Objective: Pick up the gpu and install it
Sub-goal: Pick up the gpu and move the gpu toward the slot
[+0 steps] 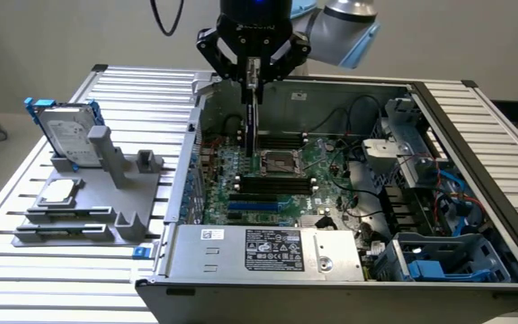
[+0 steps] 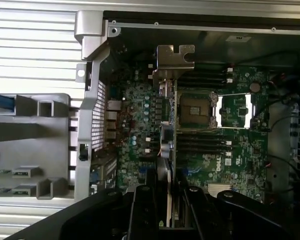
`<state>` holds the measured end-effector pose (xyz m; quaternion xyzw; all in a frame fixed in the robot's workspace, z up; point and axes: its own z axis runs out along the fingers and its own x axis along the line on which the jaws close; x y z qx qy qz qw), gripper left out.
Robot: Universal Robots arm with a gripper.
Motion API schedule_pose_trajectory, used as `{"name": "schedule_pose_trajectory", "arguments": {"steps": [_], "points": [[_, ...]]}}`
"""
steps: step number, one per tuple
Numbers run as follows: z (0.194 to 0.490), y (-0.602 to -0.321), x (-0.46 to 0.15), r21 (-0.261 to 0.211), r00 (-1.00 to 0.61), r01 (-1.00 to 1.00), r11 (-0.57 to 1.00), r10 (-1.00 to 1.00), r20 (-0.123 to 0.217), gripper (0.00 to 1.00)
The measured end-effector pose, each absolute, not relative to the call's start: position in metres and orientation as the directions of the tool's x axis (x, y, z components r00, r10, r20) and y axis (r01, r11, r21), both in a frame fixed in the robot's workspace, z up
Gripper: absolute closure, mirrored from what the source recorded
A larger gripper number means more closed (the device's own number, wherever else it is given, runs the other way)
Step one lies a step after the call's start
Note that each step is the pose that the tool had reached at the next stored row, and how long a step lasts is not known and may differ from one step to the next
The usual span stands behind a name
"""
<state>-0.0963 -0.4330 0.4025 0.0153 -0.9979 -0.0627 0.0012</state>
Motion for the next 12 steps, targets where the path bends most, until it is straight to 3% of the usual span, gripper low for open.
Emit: {"name": "schedule_pose_trajectory", "arguments": {"steps": [12], "points": [[0.381,-0.427,-0.07,0.123,-0.999,-0.031,0.992,-0.032,0.001,0.74]]}}
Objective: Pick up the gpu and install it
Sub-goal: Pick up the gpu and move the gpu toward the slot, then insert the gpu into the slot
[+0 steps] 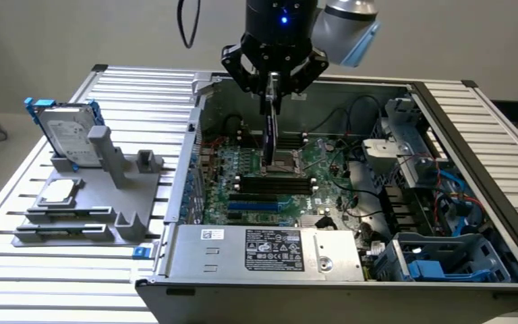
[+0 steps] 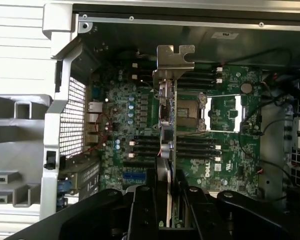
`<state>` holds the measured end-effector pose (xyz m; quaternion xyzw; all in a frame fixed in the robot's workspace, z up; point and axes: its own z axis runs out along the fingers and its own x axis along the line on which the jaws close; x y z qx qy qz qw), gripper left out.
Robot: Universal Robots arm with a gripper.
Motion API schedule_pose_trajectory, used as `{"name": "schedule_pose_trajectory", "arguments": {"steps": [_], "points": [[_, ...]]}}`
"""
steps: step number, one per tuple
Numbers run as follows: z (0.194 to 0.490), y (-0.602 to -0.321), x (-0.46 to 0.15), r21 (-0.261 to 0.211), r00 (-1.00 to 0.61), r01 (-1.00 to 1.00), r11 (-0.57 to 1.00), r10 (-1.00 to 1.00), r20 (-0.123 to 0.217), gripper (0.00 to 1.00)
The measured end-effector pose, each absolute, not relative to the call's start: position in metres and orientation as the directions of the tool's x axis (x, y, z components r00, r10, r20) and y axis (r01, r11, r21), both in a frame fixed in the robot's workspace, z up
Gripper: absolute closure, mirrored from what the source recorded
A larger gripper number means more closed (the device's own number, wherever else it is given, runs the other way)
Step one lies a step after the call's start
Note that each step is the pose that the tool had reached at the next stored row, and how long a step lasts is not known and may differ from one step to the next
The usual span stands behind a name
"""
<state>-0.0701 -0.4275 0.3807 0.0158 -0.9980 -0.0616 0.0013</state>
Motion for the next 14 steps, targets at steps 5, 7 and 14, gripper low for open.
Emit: {"name": "schedule_pose_trajectory", "arguments": {"steps": [5,7,14], "points": [[0.3762,-0.4274,-0.0677,0.123,-1.0,-0.031,0.992,-0.032,0.001,0.74],[0.3761,-0.4274,-0.0677,0.123,-0.999,-0.031,0.992,-0.032,0.001,0.74],[0.3761,-0.4275,-0.0677,0.123,-0.999,-0.031,0.992,-0.032,0.001,0.74]]}}
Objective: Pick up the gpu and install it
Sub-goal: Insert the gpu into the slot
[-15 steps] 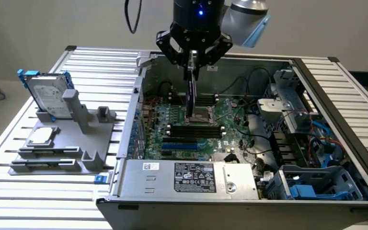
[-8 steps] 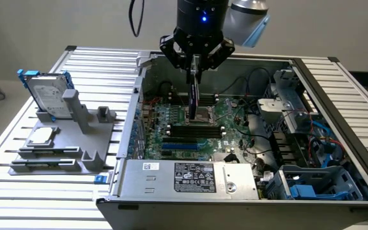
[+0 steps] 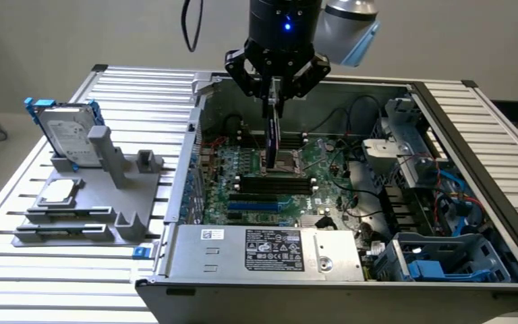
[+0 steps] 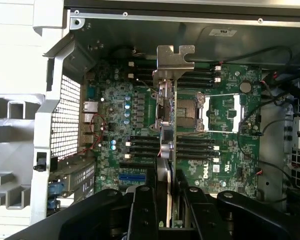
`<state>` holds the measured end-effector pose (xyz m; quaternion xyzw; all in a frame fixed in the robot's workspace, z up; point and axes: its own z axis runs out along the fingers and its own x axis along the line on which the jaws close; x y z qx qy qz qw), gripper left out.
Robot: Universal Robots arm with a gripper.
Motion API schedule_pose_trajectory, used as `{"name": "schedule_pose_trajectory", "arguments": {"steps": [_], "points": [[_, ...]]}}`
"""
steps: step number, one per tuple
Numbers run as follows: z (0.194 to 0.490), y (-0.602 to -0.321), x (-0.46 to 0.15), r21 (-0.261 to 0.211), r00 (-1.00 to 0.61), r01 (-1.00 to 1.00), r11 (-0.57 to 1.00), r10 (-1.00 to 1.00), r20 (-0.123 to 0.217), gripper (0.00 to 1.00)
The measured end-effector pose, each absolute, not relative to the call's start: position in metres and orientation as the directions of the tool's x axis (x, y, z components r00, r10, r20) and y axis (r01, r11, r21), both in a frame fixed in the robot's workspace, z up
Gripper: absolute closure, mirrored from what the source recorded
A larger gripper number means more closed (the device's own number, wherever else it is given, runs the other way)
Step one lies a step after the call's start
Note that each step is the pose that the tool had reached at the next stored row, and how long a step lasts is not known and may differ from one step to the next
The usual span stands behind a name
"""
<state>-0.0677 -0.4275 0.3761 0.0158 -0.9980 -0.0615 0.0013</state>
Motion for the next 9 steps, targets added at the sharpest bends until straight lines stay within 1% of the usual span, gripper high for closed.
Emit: {"name": "schedule_pose_trajectory", "arguments": {"steps": [5,9], "points": [[0.3761,-0.4274,-0.0677,0.123,-0.999,-0.031,0.992,-0.032,0.001,0.74],[0.3761,-0.4275,-0.0677,0.123,-0.996,-0.091,0.988,-0.092,0.001,0.74]]}}
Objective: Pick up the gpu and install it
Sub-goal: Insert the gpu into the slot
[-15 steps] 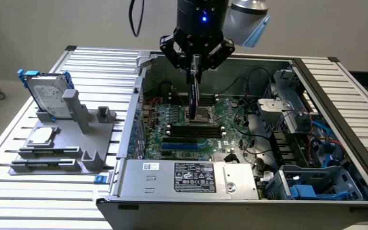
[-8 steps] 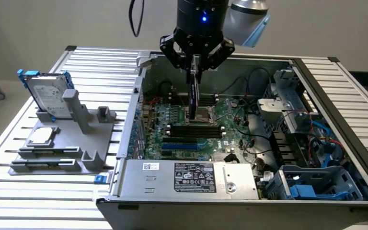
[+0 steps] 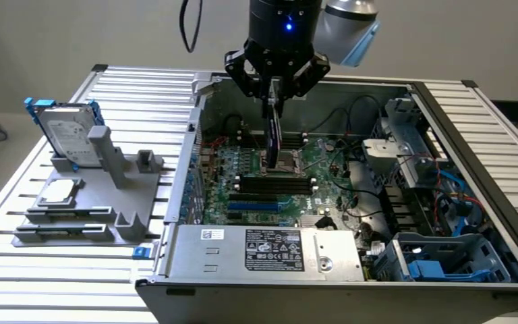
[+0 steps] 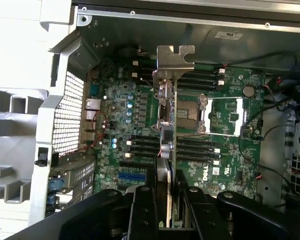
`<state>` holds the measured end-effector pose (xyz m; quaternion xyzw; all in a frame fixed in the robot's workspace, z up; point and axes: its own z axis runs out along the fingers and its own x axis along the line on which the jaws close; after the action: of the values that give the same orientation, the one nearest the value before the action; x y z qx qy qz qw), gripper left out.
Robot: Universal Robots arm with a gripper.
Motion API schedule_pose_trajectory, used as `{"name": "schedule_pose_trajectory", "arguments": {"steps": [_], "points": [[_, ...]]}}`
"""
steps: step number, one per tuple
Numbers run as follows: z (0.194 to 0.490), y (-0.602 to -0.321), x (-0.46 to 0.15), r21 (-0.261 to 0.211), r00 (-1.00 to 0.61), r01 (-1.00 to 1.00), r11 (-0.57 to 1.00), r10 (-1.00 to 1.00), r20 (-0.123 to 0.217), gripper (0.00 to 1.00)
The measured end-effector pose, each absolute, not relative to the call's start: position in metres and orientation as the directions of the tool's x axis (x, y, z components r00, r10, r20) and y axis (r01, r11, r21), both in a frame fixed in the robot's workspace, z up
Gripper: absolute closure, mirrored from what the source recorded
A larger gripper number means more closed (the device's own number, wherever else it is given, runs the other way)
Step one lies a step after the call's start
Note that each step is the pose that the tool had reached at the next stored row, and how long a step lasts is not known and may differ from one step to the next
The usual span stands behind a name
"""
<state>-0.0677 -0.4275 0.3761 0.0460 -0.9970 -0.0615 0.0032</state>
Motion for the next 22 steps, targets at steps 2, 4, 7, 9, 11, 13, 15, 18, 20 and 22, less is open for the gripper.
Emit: {"name": "schedule_pose_trajectory", "arguments": {"steps": [2,4,7,9,11,13,15,18,20,22], "points": [[0.3761,-0.4274,-0.0677,0.123,-0.992,-0.127,0.984,-0.128,0.001,0.74],[0.376,-0.4274,-0.0677,0.123,-0.986,-0.163,0.979,-0.164,0.001,0.74],[0.376,-0.4275,-0.0677,0.123,-0.976,-0.216,0.969,-0.218,0.001,0.74],[0.376,-0.4275,-0.0677,0.123,-0.967,-0.252,0.96,-0.254,0.001,0.74],[0.376,-0.4275,-0.0677,0.123,-0.957,-0.286,0.95,-0.289,0.001,0.74],[0.3759,-0.4274,-0.0677,0.123,-0.946,-0.32,0.939,-0.323,0.001,0.74],[0.3759,-0.4274,-0.0677,0.123,-0.934,-0.354,0.927,-0.357,0.001,0.74],[0.376,-0.4274,-0.0677,0.123,-0.913,-0.404,0.906,-0.408,0.001,0.74],[0.3759,-0.4274,-0.0677,0.123,-0.898,-0.437,0.891,-0.441,0.001,0.74],[0.3759,-0.4275,-0.0677,0.123,-0.881,-0.469,0.875,-0.473,0.001,0.74]]}}
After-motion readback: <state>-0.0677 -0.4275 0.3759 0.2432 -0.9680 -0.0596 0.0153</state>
